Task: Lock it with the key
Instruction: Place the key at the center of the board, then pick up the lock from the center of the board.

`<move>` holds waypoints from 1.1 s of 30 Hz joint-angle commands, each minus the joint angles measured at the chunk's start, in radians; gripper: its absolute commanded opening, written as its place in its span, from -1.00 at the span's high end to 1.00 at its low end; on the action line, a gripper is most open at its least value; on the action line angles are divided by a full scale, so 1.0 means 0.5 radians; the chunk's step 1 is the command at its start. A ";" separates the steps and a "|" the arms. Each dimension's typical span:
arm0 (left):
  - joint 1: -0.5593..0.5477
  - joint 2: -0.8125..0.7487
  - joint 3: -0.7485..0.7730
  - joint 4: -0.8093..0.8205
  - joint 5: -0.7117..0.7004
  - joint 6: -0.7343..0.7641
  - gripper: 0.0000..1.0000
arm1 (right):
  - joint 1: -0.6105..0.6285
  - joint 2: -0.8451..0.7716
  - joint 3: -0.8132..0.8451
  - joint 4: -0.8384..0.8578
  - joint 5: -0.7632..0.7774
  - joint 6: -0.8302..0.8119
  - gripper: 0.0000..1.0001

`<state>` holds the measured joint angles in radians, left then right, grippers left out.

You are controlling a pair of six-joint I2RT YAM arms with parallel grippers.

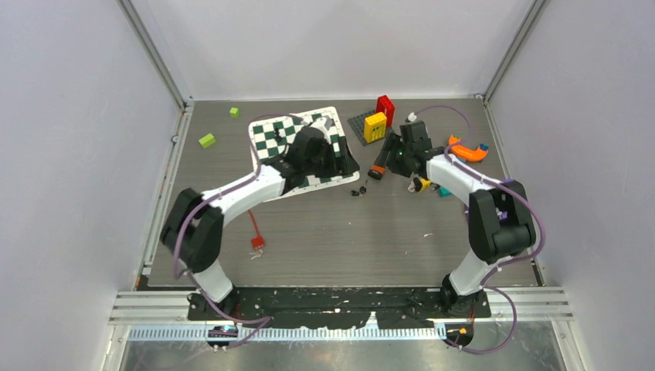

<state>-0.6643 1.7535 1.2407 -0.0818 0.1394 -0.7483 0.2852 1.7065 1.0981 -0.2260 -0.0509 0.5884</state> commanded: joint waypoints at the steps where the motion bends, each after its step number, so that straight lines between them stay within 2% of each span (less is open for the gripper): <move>1: 0.005 -0.338 -0.188 0.100 -0.209 0.202 -0.66 | -0.034 -0.349 -0.007 -0.060 0.182 -0.008 -0.29; 4: 0.006 -0.601 -0.417 0.090 -0.474 0.334 -0.97 | -0.069 -0.511 -0.078 -0.183 0.512 0.012 -0.29; 5: 0.006 -0.693 -0.478 0.089 -0.546 0.379 -0.99 | -0.073 -0.581 -0.089 -0.221 0.614 0.025 -0.32; 7: 0.006 -0.843 -0.537 0.028 -0.657 0.463 -0.99 | -0.081 -0.639 -0.122 -0.377 1.036 0.112 -0.41; 10: 0.017 -1.010 -0.486 -0.191 -0.720 0.618 -0.99 | -0.132 -0.623 -0.072 -0.560 1.228 0.264 -0.43; 13: 0.022 -1.107 -0.416 -0.322 -0.827 0.729 -0.99 | -0.201 -0.446 0.103 -0.800 1.184 0.343 -0.45; 15: 0.035 -1.158 -0.406 -0.333 -0.878 0.768 -0.99 | -0.235 -0.321 0.170 -0.889 1.092 0.426 -0.37; 19: 0.055 -1.236 -0.448 -0.316 -0.886 0.763 -0.99 | -0.263 -0.166 0.163 -0.878 0.935 0.528 -0.21; 27: 0.062 -1.252 -0.539 -0.349 -0.867 0.712 -0.99 | -0.286 0.157 0.304 -0.875 0.794 0.562 -0.18; 33: 0.067 -1.277 -0.541 -0.421 -0.879 0.670 -0.99 | -0.285 0.137 0.255 -0.858 0.858 0.622 0.09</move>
<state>-0.6388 1.1454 0.9695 -0.2775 -0.2714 -0.3939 0.1471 1.8130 1.2186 -0.6556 0.3450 0.8509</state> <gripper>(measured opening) 0.995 0.484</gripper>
